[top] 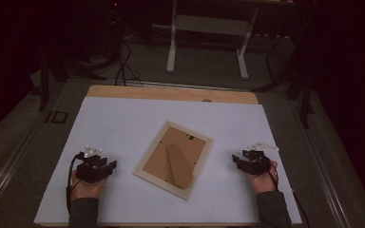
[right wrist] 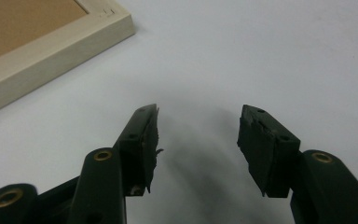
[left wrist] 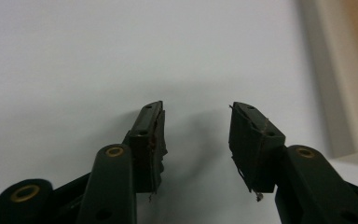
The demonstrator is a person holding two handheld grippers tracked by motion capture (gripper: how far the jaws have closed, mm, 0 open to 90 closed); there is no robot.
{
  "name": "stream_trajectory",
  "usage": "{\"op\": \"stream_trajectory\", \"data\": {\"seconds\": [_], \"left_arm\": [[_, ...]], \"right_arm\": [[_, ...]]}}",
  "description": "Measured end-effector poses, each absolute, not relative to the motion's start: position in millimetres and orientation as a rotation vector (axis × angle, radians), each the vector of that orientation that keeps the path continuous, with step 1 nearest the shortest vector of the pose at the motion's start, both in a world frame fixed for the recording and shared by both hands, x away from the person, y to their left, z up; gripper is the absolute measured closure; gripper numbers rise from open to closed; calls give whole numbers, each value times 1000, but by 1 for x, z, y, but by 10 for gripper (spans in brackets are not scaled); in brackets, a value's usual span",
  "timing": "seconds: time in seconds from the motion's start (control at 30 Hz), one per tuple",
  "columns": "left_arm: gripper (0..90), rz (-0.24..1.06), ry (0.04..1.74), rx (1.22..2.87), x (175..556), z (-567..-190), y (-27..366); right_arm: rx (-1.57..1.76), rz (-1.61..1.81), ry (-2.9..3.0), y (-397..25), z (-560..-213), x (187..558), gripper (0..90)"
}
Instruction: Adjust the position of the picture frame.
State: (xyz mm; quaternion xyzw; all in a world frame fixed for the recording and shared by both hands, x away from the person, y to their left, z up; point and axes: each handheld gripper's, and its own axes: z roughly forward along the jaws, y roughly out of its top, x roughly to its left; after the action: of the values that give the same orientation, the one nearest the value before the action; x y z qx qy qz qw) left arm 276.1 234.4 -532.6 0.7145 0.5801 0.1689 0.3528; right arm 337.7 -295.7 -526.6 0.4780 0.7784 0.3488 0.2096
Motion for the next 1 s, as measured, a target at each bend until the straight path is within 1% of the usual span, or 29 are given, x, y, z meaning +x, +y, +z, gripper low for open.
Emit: {"op": "stream_trajectory", "data": {"seconds": [0.07,0.17,0.3,0.33,0.37,0.4,0.43,0.53,0.6,0.77,0.8,0.83,0.87,0.93,0.97,1.0], "left_arm": [[550,446,1484,1844,276,-529,233],[544,403,1446,1826,275,-527,230],[545,405,1417,1834,274,-525,224],[545,425,1376,1860,272,-522,219],[556,425,1376,1860,272,-522,219],[573,459,1320,1886,270,-518,212],[583,459,1320,1886,270,-518,212],[608,471,1247,1897,263,-514,202],[621,469,1239,1907,262,-513,200],[596,456,1218,1936,260,-515,193],[589,443,1215,1934,260,-516,192],[589,439,1209,1940,260,-516,191],[583,422,1194,1951,259,-517,190],[585,398,1157,1960,258,-517,188],[590,398,1157,1960,258,-517,188],[600,391,1139,1966,258,-517,187]], "right_arm": [[1328,965,2168,-296,-527,338,475],[1327,966,2169,-296,-527,338,493],[1308,974,2161,-296,-523,335,510],[1311,994,2155,-297,-522,334,518],[1311,994,2155,-297,-522,334,518],[1309,1002,2153,-298,-521,334,530],[1309,1002,2153,-298,-521,334,530],[1306,1016,2155,-296,-521,335,577],[1300,1017,2159,-293,-521,335,598],[1292,1021,2164,-290,-521,334,635],[1290,1023,2164,-290,-521,334,657],[1290,1023,2164,-290,-521,334,657],[1289,1032,2159,-290,-520,334,683],[1286,1045,2158,-290,-519,334,712],[1286,1045,2158,-290,-519,334,712],[1295,1066,2148,-290,-518,335,740]]}}
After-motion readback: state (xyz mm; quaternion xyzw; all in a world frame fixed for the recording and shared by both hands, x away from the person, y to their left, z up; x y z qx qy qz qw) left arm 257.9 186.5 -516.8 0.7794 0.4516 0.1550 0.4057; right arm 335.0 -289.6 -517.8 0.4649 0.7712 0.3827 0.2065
